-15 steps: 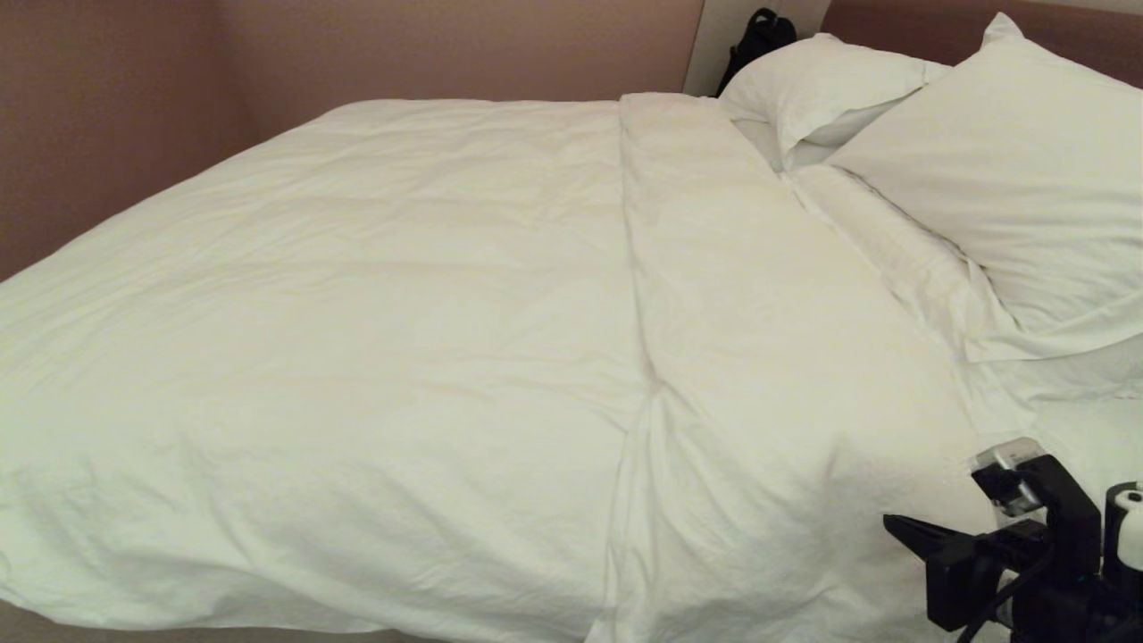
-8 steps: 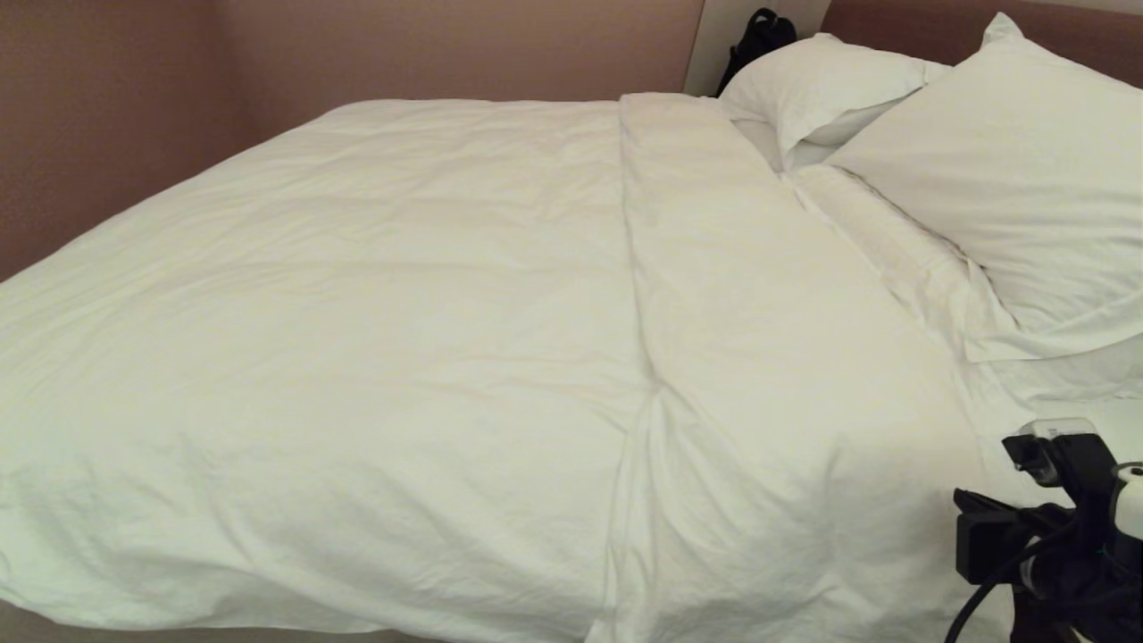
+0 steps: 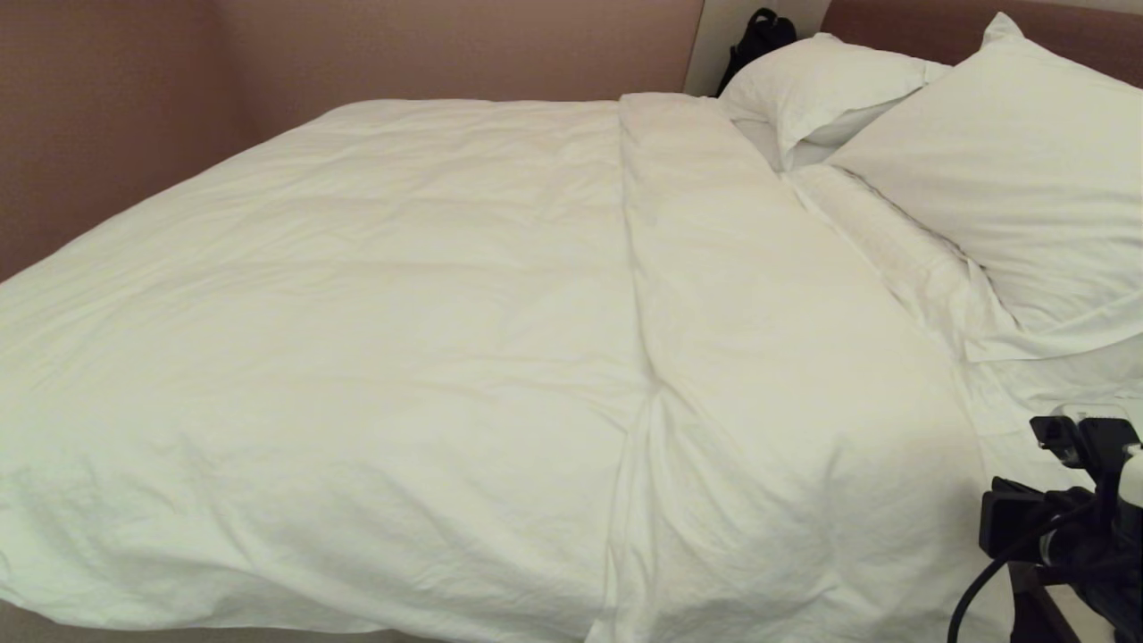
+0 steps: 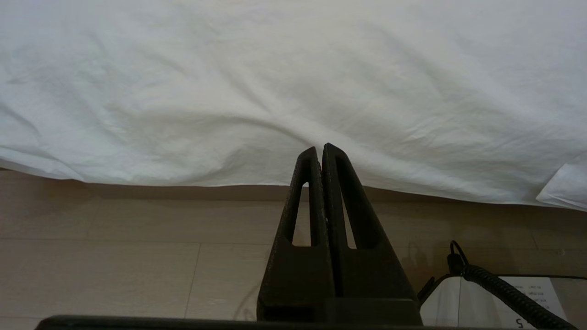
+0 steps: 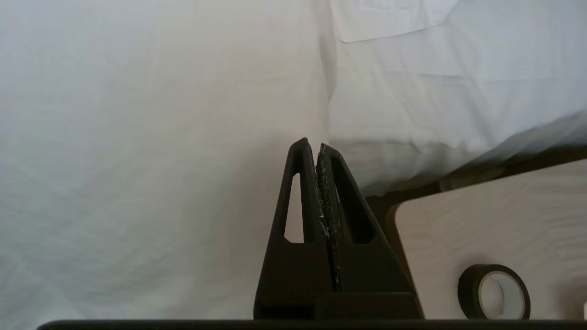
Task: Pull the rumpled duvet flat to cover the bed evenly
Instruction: Flatten the corners of the folded blanket
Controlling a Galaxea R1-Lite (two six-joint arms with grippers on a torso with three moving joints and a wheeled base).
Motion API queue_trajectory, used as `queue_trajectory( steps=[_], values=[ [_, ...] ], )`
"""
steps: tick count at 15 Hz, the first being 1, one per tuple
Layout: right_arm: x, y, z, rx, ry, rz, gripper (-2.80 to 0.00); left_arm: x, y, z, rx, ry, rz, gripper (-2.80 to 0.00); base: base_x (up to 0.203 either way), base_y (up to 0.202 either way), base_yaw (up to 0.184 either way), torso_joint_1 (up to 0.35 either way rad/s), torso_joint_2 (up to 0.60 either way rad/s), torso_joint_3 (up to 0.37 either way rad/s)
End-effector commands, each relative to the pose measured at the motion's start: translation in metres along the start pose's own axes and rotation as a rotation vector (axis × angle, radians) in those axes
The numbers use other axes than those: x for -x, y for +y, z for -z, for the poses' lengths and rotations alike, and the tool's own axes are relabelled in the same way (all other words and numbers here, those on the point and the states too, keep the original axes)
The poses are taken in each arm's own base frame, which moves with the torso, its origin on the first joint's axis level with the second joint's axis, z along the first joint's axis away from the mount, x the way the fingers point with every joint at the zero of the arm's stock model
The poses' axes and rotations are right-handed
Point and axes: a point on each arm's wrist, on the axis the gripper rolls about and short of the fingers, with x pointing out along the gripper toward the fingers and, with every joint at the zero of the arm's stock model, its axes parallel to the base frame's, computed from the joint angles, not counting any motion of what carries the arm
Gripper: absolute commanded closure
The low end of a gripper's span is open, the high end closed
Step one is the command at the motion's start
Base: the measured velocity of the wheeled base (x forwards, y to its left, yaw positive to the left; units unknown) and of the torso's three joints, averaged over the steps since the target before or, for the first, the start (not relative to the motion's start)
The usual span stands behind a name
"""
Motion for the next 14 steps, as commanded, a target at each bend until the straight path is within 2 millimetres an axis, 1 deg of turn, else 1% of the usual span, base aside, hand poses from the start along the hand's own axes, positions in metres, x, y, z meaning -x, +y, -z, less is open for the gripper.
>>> queue_trajectory(
  steps=[1,3,5,7,9,12,14],
  values=[
    [-0.005,0.000,-0.002,-0.009,0.000,-0.074,0.00,0.000,0.000,0.000,0.000,0.001,-0.001,0.00,0.000,0.000,0.000,0.000,0.00,0.000],
    [-0.009,0.000,0.000,-0.009,0.018,-0.082,0.00,0.000,0.000,0.000,0.000,0.001,-0.001,0.00,0.000,0.000,0.000,0.000,0.00,0.000],
    [-0.021,0.001,0.008,-0.019,0.082,-0.130,0.00,0.000,0.000,0.000,0.000,0.001,-0.001,0.00,0.000,0.000,0.000,0.000,0.00,0.000],
    [-0.022,-0.002,0.010,-0.056,0.093,-0.184,0.00,0.000,0.000,0.000,0.000,0.001,-0.001,0.00,0.000,0.000,0.000,0.000,0.00,0.000],
    [-0.024,-0.001,0.015,-0.050,0.124,-0.206,0.00,0.000,0.000,0.000,0.000,0.001,-0.001,0.00,0.000,0.000,0.000,0.000,0.00,0.000],
    [-0.031,0.003,0.036,-0.038,0.238,-0.271,0.00,0.000,0.000,0.000,0.000,0.001,-0.001,0.00,0.000,0.000,0.000,0.000,0.00,0.000],
    [-0.038,0.005,0.053,-0.031,0.322,-0.297,0.00,0.000,0.000,0.000,0.000,0.001,-0.001,0.00,0.000,0.000,0.000,0.000,0.00,0.000]
  ],
)
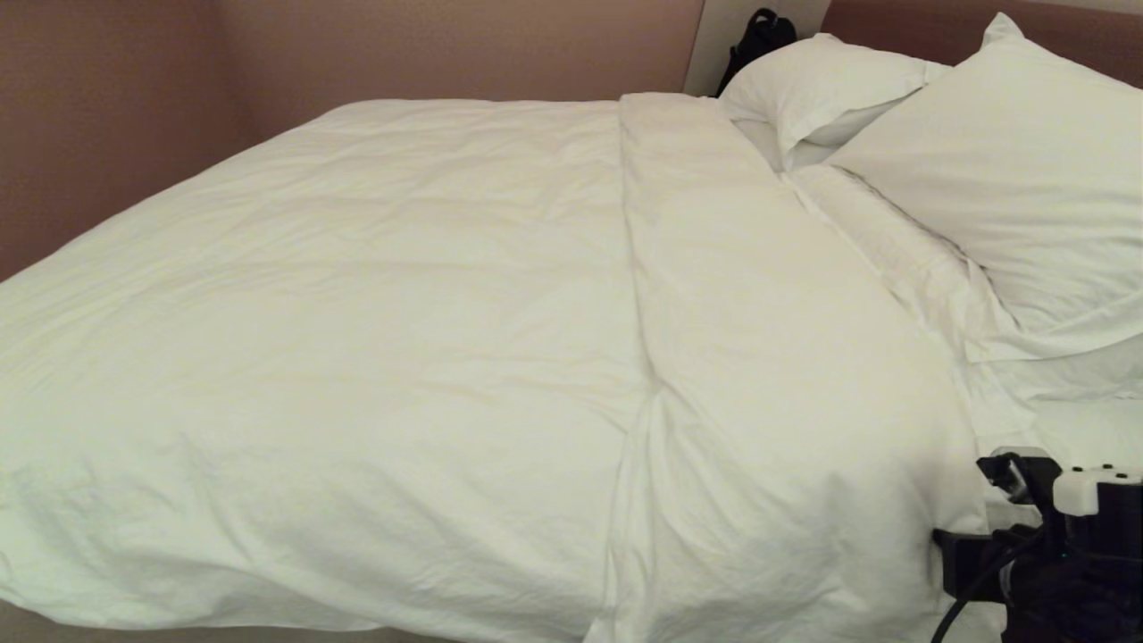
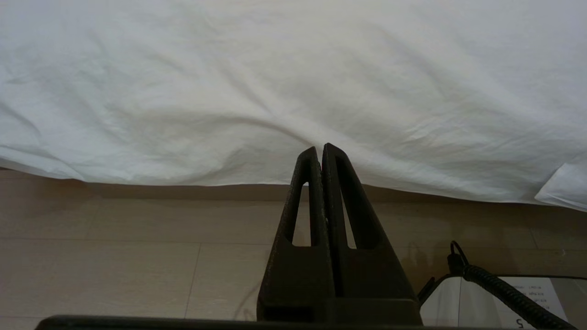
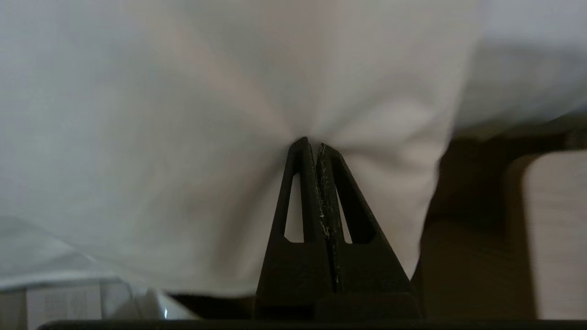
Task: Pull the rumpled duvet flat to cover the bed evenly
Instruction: Flatten the corners of the folded blanket
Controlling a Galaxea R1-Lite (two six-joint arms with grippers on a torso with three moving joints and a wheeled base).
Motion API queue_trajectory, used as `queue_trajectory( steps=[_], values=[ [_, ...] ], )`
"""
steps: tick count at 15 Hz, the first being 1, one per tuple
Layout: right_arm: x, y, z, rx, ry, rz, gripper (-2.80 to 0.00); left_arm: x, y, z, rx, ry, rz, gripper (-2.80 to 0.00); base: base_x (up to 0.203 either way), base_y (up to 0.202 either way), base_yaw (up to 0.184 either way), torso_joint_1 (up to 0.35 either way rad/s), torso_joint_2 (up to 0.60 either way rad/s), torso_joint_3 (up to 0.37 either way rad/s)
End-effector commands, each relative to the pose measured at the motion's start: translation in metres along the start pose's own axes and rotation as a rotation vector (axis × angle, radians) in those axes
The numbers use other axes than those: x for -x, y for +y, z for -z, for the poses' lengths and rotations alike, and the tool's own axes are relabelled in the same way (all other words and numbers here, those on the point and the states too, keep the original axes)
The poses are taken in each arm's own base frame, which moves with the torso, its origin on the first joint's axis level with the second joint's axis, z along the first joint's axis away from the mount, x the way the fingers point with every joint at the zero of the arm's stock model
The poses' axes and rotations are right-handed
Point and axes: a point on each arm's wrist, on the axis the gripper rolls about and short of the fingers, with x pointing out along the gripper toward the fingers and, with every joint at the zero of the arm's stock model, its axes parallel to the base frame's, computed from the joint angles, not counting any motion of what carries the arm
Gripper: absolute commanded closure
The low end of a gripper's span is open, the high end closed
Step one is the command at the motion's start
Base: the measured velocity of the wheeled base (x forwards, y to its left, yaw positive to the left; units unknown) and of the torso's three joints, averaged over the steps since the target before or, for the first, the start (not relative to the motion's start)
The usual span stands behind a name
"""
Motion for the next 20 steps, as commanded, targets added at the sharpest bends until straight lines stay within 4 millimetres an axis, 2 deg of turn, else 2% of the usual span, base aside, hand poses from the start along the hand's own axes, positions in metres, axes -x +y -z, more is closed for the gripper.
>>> queue_trajectory(
  steps=[1,7,13,18,20],
  values=[
    [-0.015,0.001,0.018,0.001,0.091,-0.070,0.00,0.000,0.000,0.000,0.000,0.001,0.000,0.00,0.000,0.000,0.000,0.000,0.00,0.000],
    [-0.043,-0.003,0.043,-0.006,0.116,-0.067,0.00,0.000,0.000,0.000,0.000,0.001,0.000,0.00,0.000,0.000,0.000,0.000,0.00,0.000],
    [-0.042,-0.004,0.043,-0.006,0.117,-0.064,0.00,0.000,0.000,0.000,0.000,0.001,0.000,0.00,0.000,0.000,0.000,0.000,0.00,0.000],
    [-0.030,-0.004,0.036,0.014,0.093,-0.067,0.00,0.000,0.000,0.000,0.000,0.001,0.000,0.00,0.000,0.000,0.000,0.000,0.00,0.000],
    [-0.030,-0.004,0.040,0.035,0.127,-0.066,0.00,0.000,0.000,0.000,0.000,0.001,0.000,0.00,0.000,0.000,0.000,0.000,0.00,0.000]
  ],
)
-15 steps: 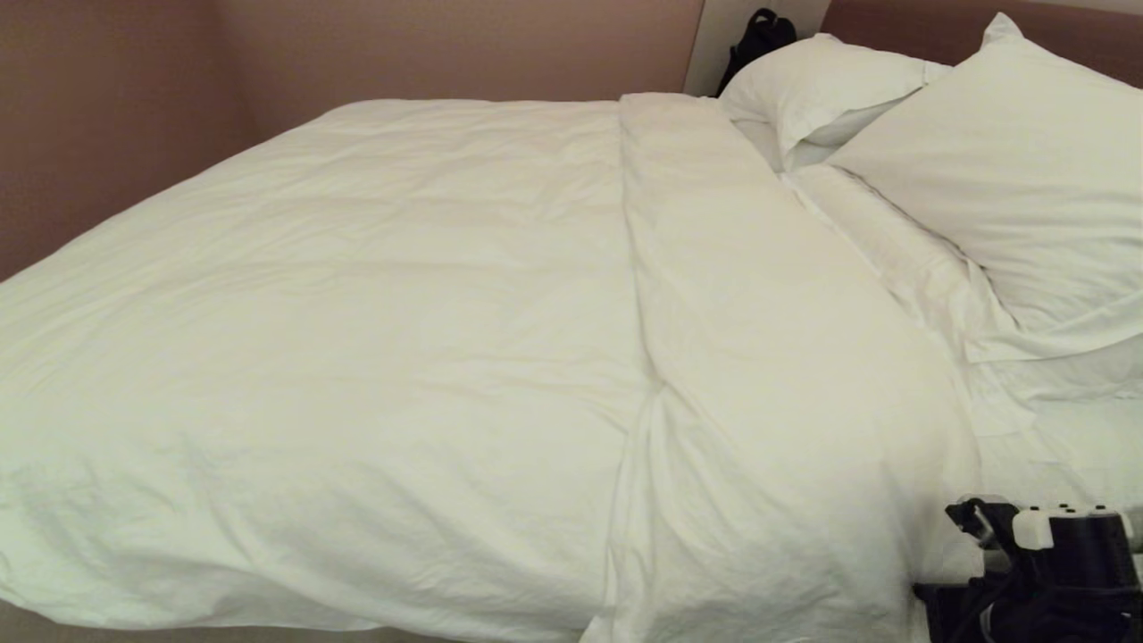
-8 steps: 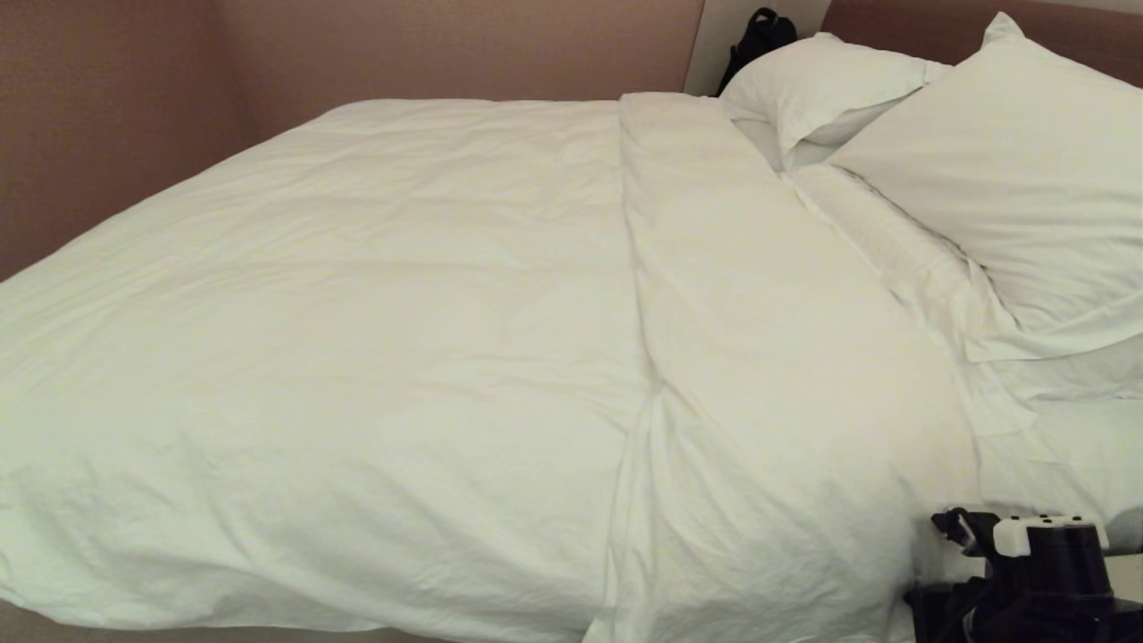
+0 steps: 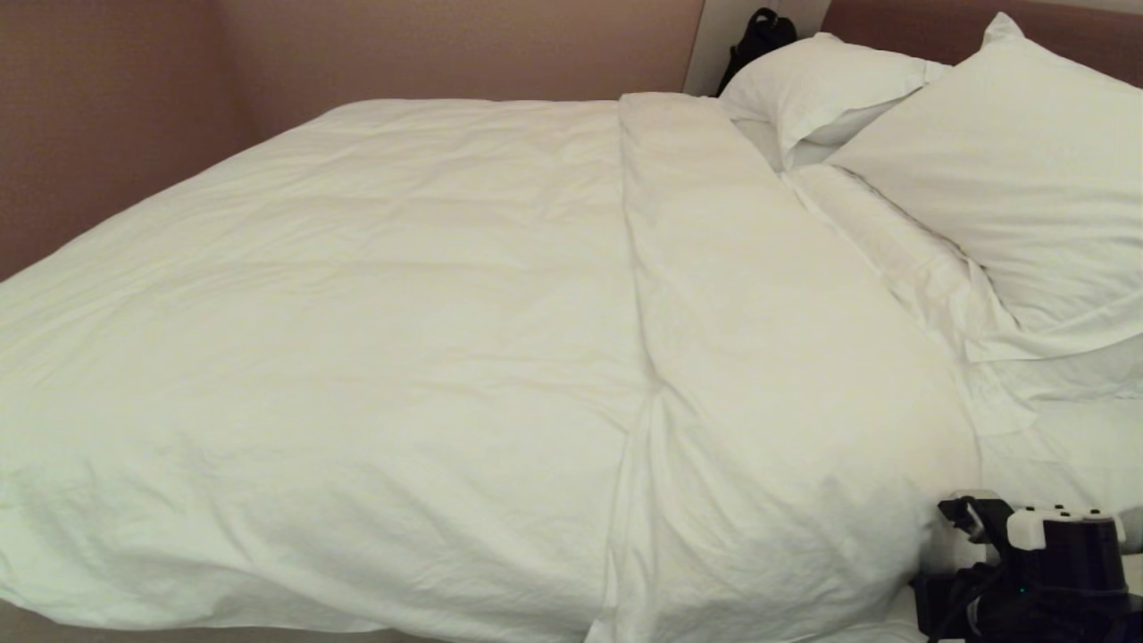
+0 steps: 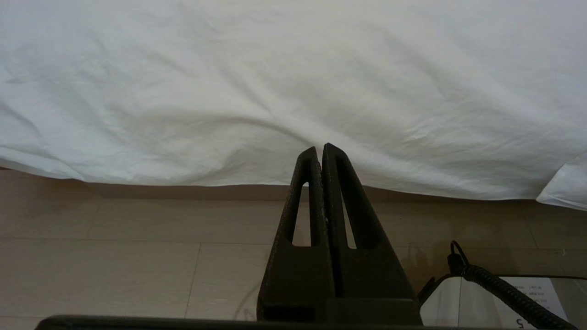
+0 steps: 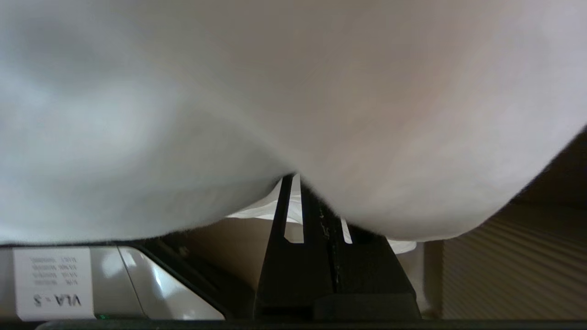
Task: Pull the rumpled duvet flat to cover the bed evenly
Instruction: Flatten the corners of the folded blanket
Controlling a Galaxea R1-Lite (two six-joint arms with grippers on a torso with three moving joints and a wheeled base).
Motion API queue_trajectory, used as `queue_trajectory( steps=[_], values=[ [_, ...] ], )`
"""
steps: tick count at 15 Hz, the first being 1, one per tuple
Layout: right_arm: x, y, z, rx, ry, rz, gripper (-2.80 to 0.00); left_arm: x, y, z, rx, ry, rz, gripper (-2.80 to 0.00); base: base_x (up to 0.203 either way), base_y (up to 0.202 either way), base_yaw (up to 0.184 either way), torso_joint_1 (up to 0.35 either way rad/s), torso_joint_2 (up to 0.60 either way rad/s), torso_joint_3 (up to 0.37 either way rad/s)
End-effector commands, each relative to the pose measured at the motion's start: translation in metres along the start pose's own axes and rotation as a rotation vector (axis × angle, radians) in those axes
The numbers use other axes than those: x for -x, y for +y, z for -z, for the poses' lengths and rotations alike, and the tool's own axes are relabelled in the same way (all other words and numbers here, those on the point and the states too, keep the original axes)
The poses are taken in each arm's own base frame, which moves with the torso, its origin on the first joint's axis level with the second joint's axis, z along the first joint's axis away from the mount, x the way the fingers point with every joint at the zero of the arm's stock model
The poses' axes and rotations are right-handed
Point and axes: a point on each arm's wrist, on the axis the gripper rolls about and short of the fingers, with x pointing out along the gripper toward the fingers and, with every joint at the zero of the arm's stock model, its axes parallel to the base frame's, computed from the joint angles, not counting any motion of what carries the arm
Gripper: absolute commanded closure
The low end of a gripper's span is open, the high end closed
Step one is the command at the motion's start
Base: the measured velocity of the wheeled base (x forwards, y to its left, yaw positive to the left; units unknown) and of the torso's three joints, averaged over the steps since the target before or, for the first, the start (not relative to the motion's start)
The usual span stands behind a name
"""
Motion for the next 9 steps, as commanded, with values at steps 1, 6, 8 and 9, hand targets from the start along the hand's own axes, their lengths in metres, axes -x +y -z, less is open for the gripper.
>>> queue_trajectory(
  steps=[1,6,8,9],
  values=[
    [0.001,0.000,0.006,0.009,0.058,0.001,0.00,0.000,0.000,0.000,0.000,0.001,-0.001,0.00,0.000,0.000,0.000,0.000,0.00,0.000],
    [-0.002,0.000,0.012,0.039,0.109,-0.004,0.00,0.000,0.000,0.000,0.000,0.001,-0.001,0.00,0.000,0.000,0.000,0.000,0.00,0.000],
    [-0.004,0.001,0.015,0.046,0.132,-0.031,0.00,0.000,0.000,0.000,0.000,0.001,-0.001,0.00,0.000,0.000,0.000,0.000,0.00,0.000],
    [-0.005,0.001,0.016,0.048,0.142,-0.035,0.00,0.000,0.000,0.000,0.000,0.001,-0.001,0.00,0.000,0.000,0.000,0.000,0.00,0.000]
  ],
)
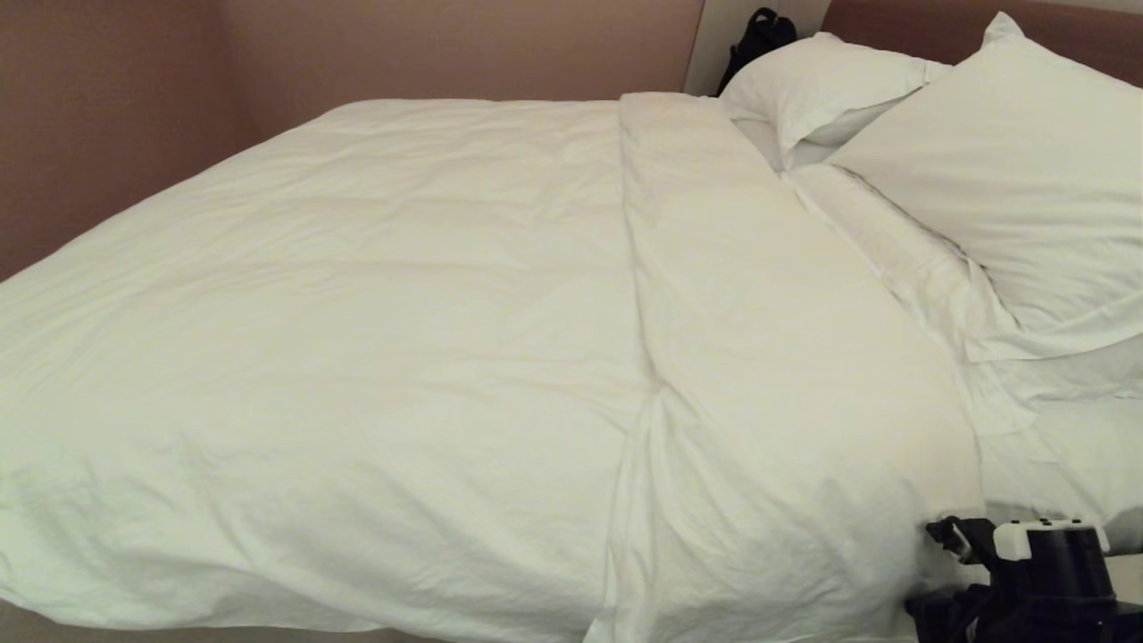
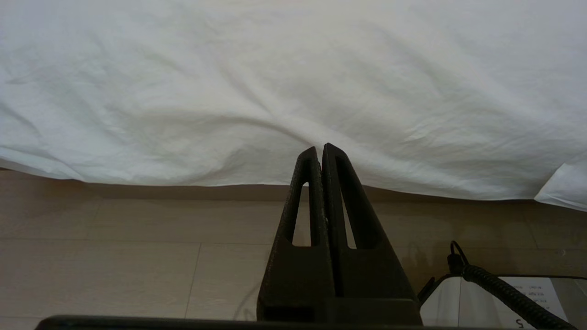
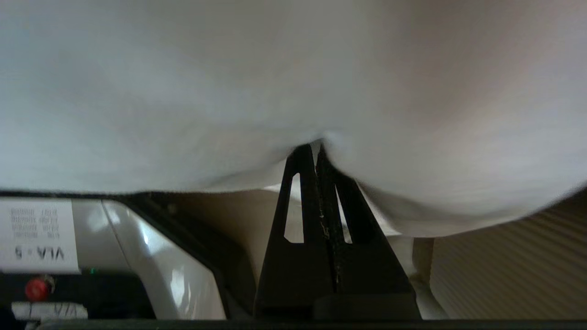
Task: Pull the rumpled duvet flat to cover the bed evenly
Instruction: Flatten the corners of the folded blanket
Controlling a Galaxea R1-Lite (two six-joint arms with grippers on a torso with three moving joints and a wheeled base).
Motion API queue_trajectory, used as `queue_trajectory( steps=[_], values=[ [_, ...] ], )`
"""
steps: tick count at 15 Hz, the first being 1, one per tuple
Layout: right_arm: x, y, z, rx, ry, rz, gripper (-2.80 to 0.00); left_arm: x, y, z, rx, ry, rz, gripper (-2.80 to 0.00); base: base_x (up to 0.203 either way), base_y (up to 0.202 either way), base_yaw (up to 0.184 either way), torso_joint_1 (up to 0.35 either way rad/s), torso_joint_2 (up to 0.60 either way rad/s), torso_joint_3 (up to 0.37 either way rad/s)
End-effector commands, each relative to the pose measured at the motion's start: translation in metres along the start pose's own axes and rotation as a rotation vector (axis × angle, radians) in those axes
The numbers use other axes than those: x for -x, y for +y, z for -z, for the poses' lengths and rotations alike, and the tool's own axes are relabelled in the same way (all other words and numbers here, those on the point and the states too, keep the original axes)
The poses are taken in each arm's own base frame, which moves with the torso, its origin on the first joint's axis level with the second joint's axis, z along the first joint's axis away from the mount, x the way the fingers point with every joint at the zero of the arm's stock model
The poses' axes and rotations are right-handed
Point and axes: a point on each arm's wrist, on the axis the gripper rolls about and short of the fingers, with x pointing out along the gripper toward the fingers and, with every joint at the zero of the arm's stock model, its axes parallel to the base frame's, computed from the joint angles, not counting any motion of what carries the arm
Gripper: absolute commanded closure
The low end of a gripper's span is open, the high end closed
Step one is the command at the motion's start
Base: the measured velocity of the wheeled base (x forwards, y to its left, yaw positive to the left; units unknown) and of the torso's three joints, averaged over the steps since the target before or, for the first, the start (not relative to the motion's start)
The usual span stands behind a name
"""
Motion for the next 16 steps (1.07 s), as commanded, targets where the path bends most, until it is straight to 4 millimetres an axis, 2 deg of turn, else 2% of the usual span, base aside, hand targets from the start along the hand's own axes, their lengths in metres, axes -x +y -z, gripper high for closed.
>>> queue_trajectory(
  steps=[1,10,14,16],
  values=[
    [-0.003,0.000,0.003,0.004,0.022,-0.016,0.00,0.000,0.000,0.000,0.000,0.001,0.000,0.00,0.000,0.000,0.000,0.000,0.00,0.000],
    [0.014,0.005,0.006,0.034,0.074,-0.039,0.00,0.000,0.000,0.000,0.000,0.001,0.000,0.00,0.000,0.000,0.000,0.000,0.00,0.000],
    [0.039,0.009,0.008,0.066,0.090,-0.052,0.00,0.000,0.000,0.000,0.000,0.001,0.000,0.00,0.000,0.000,0.000,0.000,0.00,0.000],
    [0.061,0.010,0.010,0.080,0.061,-0.058,0.00,0.000,0.000,0.000,0.000,0.001,0.000,0.00,0.000,0.000,0.000,0.000,0.00,0.000]
  ],
)
